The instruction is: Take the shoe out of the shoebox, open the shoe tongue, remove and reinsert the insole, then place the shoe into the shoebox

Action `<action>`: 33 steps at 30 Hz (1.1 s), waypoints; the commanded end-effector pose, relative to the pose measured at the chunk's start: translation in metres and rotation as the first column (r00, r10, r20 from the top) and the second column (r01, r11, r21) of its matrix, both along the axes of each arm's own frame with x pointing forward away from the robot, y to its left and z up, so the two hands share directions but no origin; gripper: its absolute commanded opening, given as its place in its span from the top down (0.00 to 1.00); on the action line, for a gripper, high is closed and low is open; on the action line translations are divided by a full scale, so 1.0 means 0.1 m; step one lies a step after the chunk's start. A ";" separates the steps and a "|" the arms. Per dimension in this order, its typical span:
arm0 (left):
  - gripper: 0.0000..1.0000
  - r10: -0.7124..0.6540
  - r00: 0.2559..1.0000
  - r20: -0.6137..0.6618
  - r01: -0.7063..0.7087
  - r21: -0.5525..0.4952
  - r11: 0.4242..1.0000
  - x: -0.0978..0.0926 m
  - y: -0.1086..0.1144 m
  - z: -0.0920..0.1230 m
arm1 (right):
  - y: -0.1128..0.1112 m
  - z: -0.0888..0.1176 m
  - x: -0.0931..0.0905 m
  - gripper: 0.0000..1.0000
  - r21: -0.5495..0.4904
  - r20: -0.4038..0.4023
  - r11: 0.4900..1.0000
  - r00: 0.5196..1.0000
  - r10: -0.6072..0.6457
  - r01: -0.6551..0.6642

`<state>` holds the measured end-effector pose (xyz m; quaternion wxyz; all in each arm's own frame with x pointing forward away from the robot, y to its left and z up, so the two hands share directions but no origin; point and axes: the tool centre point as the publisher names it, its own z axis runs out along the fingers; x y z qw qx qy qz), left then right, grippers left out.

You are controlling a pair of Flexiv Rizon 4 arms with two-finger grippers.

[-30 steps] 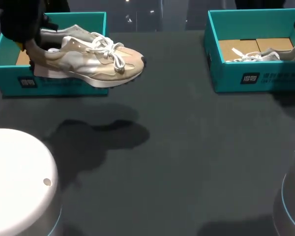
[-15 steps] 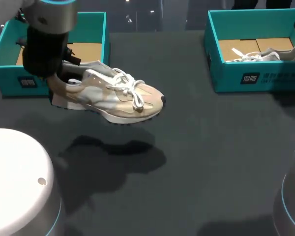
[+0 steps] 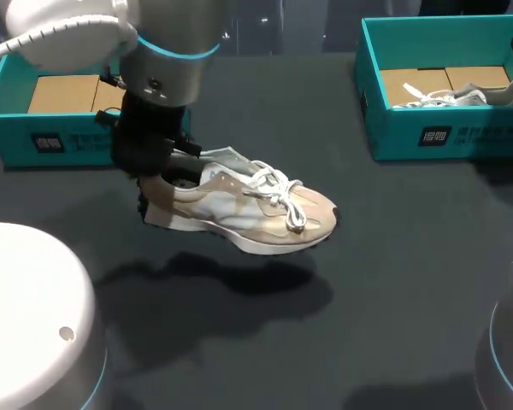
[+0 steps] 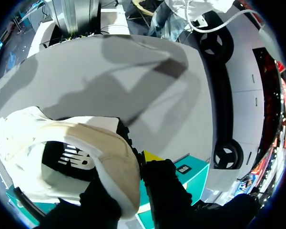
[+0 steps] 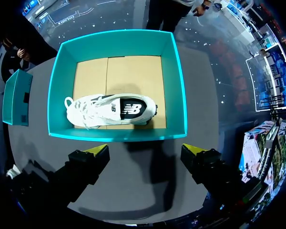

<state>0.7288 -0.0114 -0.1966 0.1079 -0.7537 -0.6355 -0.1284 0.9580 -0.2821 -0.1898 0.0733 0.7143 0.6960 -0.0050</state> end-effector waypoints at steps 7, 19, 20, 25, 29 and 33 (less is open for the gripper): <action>1.00 0.005 1.000 -0.004 -0.004 0.033 0.999 0.03 -0.10 -0.01 | 0.00 0.00 -0.01 0.00 -0.001 0.002 1.000 1.000 -0.001 0.001; 1.00 0.067 0.998 -0.006 -0.066 0.033 0.997 0.10 -0.55 -0.59 | 0.00 0.00 -0.01 0.00 -0.001 0.002 1.000 1.000 -0.001 0.001; 1.00 0.070 0.998 0.005 -0.071 0.035 0.997 0.11 -0.58 -0.64 | 0.00 0.00 -0.01 0.00 -0.001 0.002 1.000 1.000 -0.001 0.001; 1.00 0.073 0.997 0.029 -0.074 0.031 0.997 0.12 -0.72 -0.85 | 0.00 0.00 -0.01 0.00 -0.001 0.002 1.000 1.000 -0.001 0.001; 1.00 0.068 0.997 0.042 -0.068 0.017 0.998 0.14 -0.77 -0.95 | 0.00 0.00 -0.01 0.00 -0.001 0.002 1.000 1.000 -0.001 0.001; 1.00 0.068 0.997 0.042 -0.068 0.017 0.998 0.14 -0.77 -0.95 | 0.00 0.00 -0.01 0.00 -0.001 0.002 1.000 1.000 -0.001 0.001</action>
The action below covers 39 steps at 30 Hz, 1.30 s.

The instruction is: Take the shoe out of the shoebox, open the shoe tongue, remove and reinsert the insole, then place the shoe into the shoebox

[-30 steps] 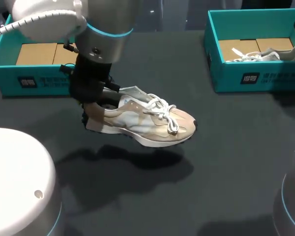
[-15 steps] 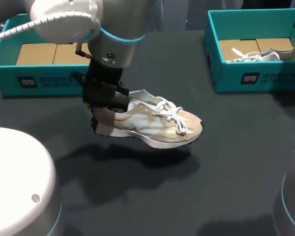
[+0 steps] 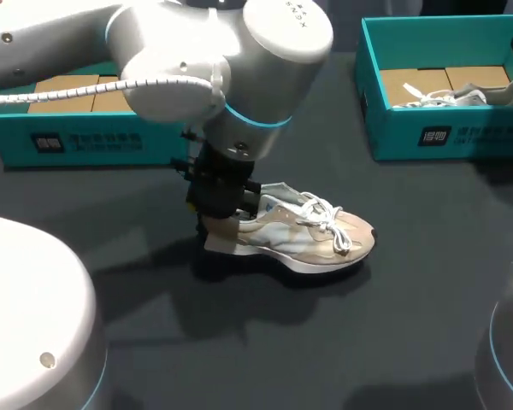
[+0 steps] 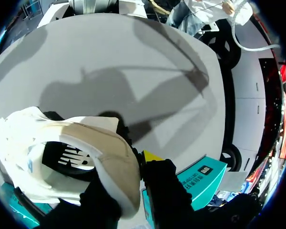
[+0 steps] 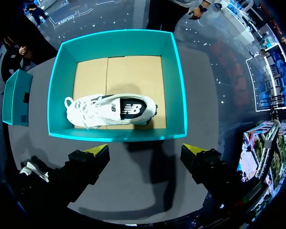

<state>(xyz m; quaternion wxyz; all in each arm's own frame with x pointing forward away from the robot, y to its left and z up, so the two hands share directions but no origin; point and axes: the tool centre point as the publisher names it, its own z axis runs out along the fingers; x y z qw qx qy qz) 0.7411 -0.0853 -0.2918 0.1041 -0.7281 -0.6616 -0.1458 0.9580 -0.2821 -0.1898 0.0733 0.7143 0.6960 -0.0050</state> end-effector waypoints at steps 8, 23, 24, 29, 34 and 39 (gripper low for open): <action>1.00 -0.020 1.000 0.002 0.020 -0.006 1.000 0.02 -0.04 -0.04 | 0.00 0.00 -0.01 0.00 -0.001 0.002 1.000 1.000 -0.001 0.001; 1.00 -0.043 0.999 0.009 0.043 -0.056 0.997 0.01 -0.32 -0.54 | 0.00 0.00 -0.01 0.00 -0.001 0.002 1.000 1.000 -0.001 0.001; 1.00 -0.038 0.999 0.009 0.038 -0.054 0.998 0.01 -0.33 -0.56 | 0.00 0.00 -0.01 0.00 -0.001 0.002 1.000 1.000 -0.001 0.001; 1.00 0.024 1.000 0.000 -0.024 -0.064 0.998 0.09 -0.38 -0.68 | 0.00 0.00 -0.01 0.00 -0.001 0.002 1.000 1.000 -0.001 0.001; 1.00 0.023 1.000 -0.003 -0.023 -0.073 0.997 0.12 -0.42 -0.76 | 0.00 0.00 -0.01 0.00 -0.001 0.002 1.000 1.000 -0.001 0.001; 1.00 0.015 1.000 0.004 -0.015 -0.083 0.996 0.13 -0.43 -0.81 | 0.00 0.00 -0.01 0.00 -0.001 0.002 1.000 1.000 -0.001 0.001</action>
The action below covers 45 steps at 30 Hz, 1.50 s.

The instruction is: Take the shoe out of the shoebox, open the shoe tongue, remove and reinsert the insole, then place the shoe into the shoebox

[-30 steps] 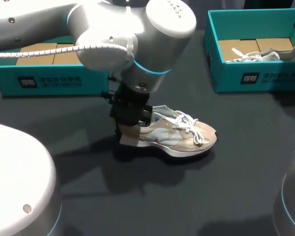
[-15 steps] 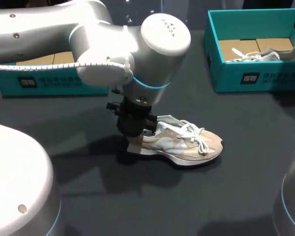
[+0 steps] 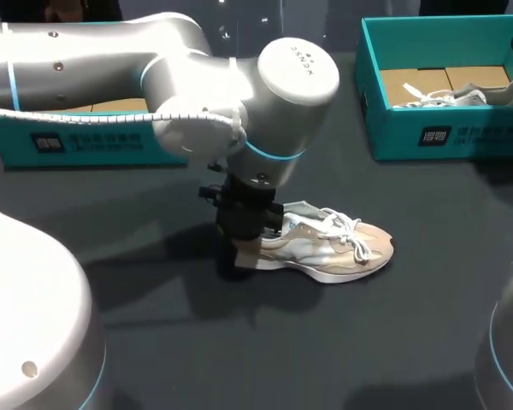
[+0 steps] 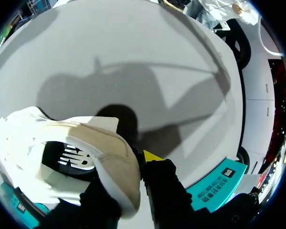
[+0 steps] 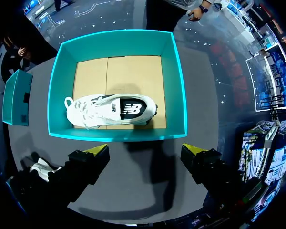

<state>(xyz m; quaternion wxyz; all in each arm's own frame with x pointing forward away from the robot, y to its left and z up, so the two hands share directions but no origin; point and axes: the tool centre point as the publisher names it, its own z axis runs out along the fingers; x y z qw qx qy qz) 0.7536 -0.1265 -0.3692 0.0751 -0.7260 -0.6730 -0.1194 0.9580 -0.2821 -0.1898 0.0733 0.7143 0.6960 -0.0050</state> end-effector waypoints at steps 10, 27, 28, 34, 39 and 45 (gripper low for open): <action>1.00 0.003 1.000 -0.010 -0.003 -0.009 1.000 0.00 0.00 -0.12 | 0.00 0.00 -0.01 0.00 -0.001 0.002 1.000 1.000 -0.001 0.001; 0.66 0.007 1.000 -0.031 -0.008 -0.018 1.000 -0.02 0.06 -0.14 | 0.00 0.00 -0.01 0.00 -0.001 0.002 1.000 1.000 -0.001 0.001; 0.63 0.009 0.999 -0.034 -0.010 -0.023 1.000 -0.03 0.06 -0.13 | 0.00 0.00 -0.01 0.00 -0.001 0.002 1.000 1.000 -0.001 0.001; 0.12 0.022 0.998 -0.066 -0.027 -0.080 0.996 -0.07 0.07 0.04 | 0.00 0.00 -0.01 0.00 -0.001 0.002 1.000 1.000 -0.001 0.001; 0.00 0.041 0.990 -0.135 -0.062 -0.160 0.985 -0.11 0.11 0.28 | 0.00 0.00 -0.01 0.00 -0.001 0.002 1.000 1.000 -0.001 0.001; 0.00 0.126 0.954 -0.271 -0.203 -0.278 0.939 -0.17 0.20 0.59 | 0.00 0.00 -0.01 0.00 -0.001 0.002 1.000 1.000 -0.001 0.001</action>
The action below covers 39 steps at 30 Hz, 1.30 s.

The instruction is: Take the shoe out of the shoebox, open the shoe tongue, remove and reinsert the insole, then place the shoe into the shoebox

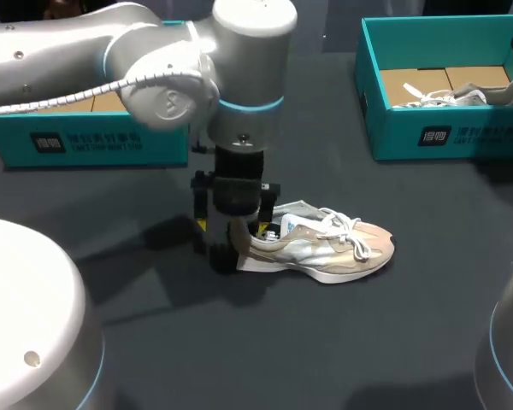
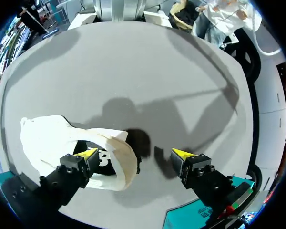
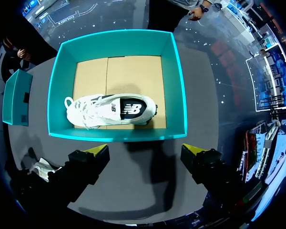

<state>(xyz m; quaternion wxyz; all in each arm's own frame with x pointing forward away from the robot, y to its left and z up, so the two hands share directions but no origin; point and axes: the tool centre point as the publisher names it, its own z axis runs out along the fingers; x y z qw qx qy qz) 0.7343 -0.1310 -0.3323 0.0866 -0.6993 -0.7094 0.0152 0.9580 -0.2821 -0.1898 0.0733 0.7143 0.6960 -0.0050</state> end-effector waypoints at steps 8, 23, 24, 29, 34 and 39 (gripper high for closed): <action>0.00 0.170 0.977 -0.127 -0.188 -0.151 0.970 0.01 0.34 0.33 | 0.00 0.00 -0.01 0.00 -0.001 0.002 1.000 1.000 -0.001 0.001; 0.00 0.485 0.813 -0.321 -0.549 -0.147 0.823 0.16 0.48 0.40 | 0.00 0.00 -0.01 0.00 -0.001 0.002 1.000 1.000 -0.001 0.001; 0.00 0.512 0.776 -0.369 -0.590 -0.137 0.795 0.20 0.51 0.41 | 0.00 0.00 -0.01 0.00 -0.001 0.002 1.000 1.000 -0.001 0.001; 0.00 0.641 0.555 -0.530 -0.752 0.009 0.659 0.32 0.66 0.51 | 0.00 0.00 -0.01 0.00 -0.001 0.002 1.000 1.000 -0.001 0.001; 0.00 0.641 0.555 -0.530 -0.752 0.009 0.659 0.32 0.66 0.51 | 0.00 0.00 -0.01 0.00 -0.001 0.002 1.000 1.000 -0.001 0.001; 0.00 0.641 0.555 -0.530 -0.752 0.009 0.659 0.32 0.66 0.51 | 0.00 0.00 -0.01 0.00 -0.001 0.002 1.000 1.000 -0.001 0.001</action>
